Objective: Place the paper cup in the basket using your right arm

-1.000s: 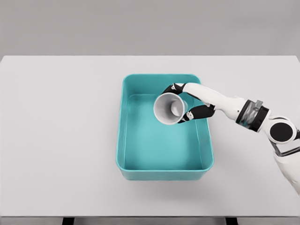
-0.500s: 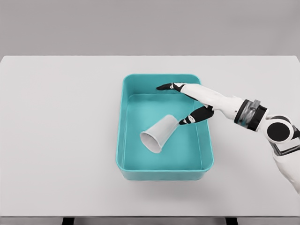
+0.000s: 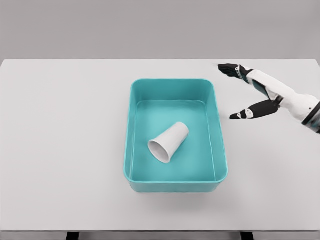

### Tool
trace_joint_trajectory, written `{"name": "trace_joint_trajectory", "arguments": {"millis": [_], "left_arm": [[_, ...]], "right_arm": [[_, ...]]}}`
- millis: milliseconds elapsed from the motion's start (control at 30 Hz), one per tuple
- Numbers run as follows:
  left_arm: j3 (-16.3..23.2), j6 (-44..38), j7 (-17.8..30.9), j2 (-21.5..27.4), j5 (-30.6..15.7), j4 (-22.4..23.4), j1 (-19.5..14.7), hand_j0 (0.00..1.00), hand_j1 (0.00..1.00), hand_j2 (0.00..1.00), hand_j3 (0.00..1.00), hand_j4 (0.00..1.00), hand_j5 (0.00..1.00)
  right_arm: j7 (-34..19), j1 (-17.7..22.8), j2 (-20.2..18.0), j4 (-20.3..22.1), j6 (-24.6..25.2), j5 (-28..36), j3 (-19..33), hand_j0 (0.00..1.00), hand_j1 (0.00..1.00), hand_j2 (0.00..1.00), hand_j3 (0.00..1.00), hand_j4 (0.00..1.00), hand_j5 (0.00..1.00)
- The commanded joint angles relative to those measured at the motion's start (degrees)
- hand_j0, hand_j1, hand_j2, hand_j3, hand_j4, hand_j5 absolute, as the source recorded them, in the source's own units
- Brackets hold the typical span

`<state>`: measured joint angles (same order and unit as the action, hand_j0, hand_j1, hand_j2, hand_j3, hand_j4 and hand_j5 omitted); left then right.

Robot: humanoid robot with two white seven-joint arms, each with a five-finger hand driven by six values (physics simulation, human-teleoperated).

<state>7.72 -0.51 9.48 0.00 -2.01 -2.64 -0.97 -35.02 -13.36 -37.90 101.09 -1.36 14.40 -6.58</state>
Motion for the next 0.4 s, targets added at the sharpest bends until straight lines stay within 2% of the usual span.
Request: {"name": "trace_joint_trajectory", "arguments": {"millis": [0,367], "left_arm": [[-0.07,-0.02,0.01,0.0,-0.01,0.01,0.0,1.0,1.0,1.0,1.0,1.0,1.0],[0.01,0.07,0.01,0.0,-0.01,0.01,0.0,1.0,1.0,1.0,1.0,1.0,1.0]], "right_arm": [[0.02,0.18,-2.45,0.07,0.39,2.74,2.62,1.0,1.0,1.0,1.0,1.0,1.0],[0.02,1.94,-2.97,0.07,0.31,2.56,3.94,1.0,1.0,1.0,1.0,1.0,1.0]]}}
